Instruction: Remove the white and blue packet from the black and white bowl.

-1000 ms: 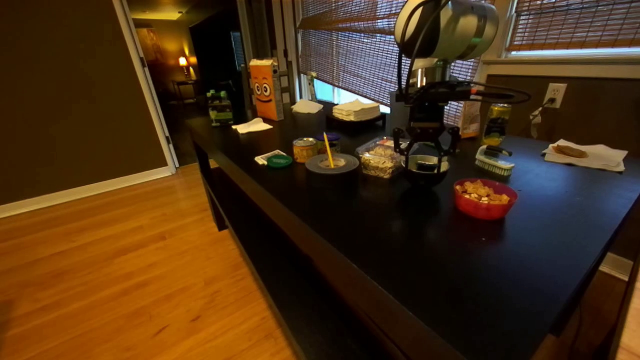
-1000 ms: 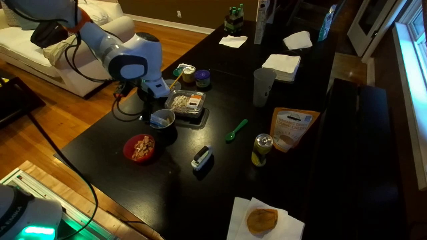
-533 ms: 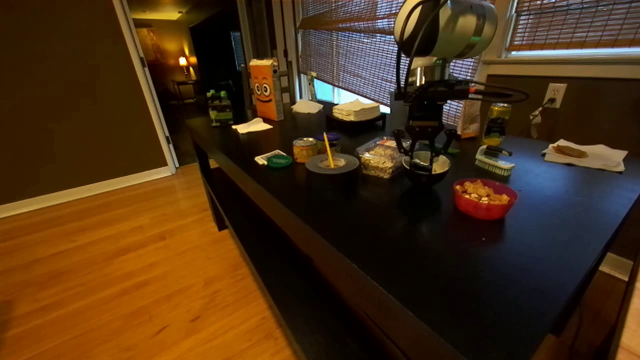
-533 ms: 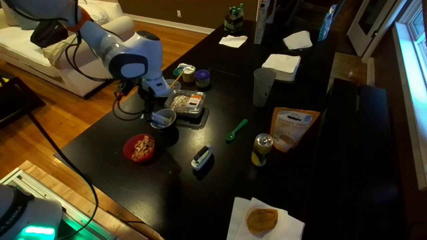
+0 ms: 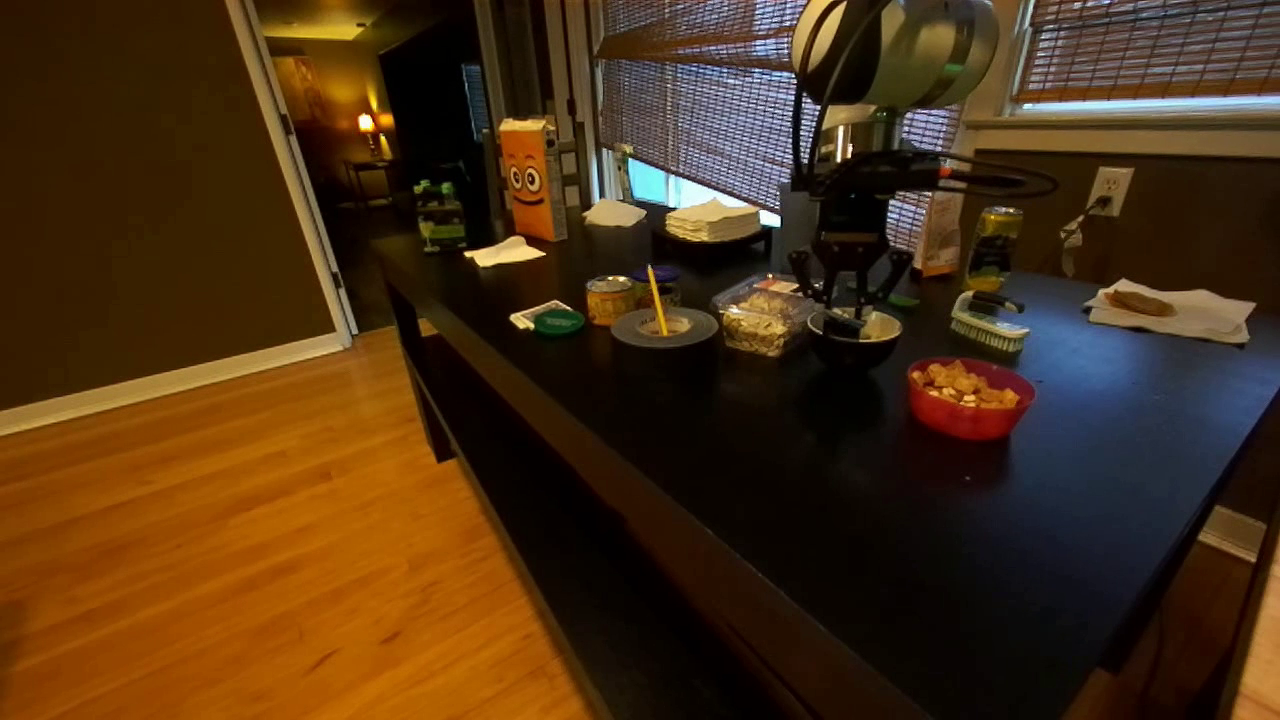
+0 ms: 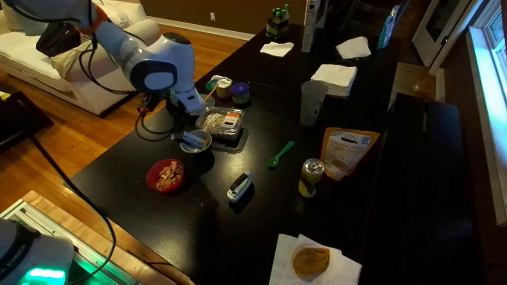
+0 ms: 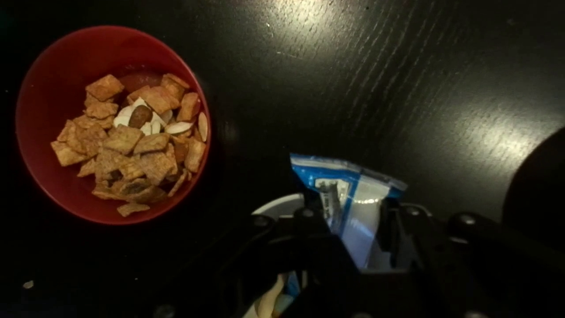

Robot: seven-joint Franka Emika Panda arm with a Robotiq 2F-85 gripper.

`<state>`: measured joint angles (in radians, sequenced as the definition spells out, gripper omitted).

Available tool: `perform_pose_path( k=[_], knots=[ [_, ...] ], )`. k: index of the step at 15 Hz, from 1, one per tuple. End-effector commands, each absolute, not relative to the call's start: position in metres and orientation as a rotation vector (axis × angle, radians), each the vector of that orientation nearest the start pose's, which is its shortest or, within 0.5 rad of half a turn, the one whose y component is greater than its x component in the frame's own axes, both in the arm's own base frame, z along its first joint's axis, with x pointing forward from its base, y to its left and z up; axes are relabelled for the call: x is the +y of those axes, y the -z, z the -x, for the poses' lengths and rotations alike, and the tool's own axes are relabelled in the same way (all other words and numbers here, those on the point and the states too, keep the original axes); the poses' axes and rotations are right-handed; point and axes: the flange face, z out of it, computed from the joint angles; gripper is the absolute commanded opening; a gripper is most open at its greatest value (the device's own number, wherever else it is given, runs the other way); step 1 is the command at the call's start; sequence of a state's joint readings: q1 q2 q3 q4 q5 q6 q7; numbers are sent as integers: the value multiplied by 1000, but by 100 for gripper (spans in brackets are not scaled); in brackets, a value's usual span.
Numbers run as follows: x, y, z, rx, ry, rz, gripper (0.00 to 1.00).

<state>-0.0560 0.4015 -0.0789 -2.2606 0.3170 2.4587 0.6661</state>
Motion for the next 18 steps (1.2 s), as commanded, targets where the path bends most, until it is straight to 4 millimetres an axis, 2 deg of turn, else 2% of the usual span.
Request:
perform_pose_path(
  k=[1, 3, 5, 10, 13, 18],
  knots=[
    [-75, -191, -506, 1548, -340, 2592, 27],
    [-74, -202, -505, 1538, -343, 2583, 26],
    [-72, -214, -503, 1524, -354, 2581, 21],
    [-63, -241, -500, 1496, -331, 2597, 24],
    [-57, -255, -505, 1477, -252, 2613, 26],
    [-34, -272, -519, 1404, -142, 2674, 22]
  ],
)
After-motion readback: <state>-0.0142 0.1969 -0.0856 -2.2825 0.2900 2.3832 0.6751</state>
